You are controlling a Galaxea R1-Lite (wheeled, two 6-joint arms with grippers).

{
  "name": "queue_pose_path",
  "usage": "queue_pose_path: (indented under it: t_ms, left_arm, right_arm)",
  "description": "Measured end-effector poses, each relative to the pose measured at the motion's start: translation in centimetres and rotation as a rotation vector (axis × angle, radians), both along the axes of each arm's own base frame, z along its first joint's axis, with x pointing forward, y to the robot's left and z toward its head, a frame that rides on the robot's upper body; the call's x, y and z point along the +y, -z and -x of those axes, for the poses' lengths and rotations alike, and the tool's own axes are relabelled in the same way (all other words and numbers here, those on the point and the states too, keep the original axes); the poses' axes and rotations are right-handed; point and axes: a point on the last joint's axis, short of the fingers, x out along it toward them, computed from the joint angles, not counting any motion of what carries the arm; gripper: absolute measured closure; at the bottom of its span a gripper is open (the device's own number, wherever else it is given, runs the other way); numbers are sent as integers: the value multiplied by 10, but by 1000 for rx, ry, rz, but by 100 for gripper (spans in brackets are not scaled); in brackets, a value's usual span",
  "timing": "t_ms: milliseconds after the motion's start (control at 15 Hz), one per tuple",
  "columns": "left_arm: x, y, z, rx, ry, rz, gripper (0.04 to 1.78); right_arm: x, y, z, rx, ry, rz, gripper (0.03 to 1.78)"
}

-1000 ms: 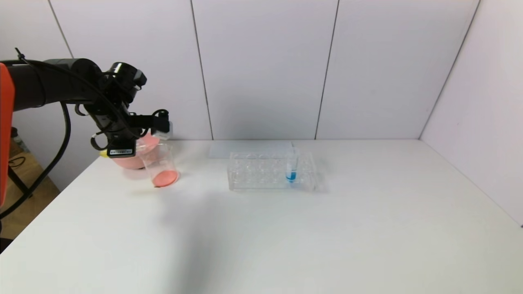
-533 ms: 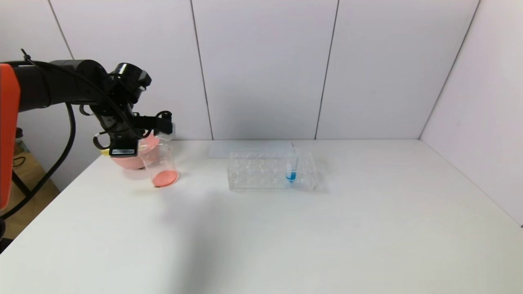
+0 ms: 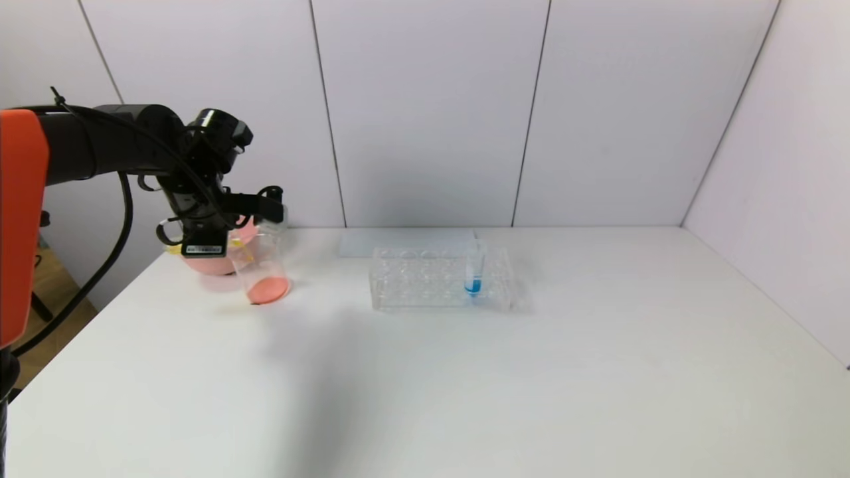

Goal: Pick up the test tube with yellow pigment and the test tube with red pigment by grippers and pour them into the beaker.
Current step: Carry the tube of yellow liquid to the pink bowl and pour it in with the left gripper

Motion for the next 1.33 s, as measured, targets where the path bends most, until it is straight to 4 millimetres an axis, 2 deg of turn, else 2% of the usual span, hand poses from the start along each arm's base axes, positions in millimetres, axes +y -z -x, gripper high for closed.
queue_pose_path:
  t_ms: [1333]
  left_arm:
    - [-13, -4, 1, -27, -9, -60, 139]
  right_arm:
    - [0, 0, 0, 0, 0, 0, 11]
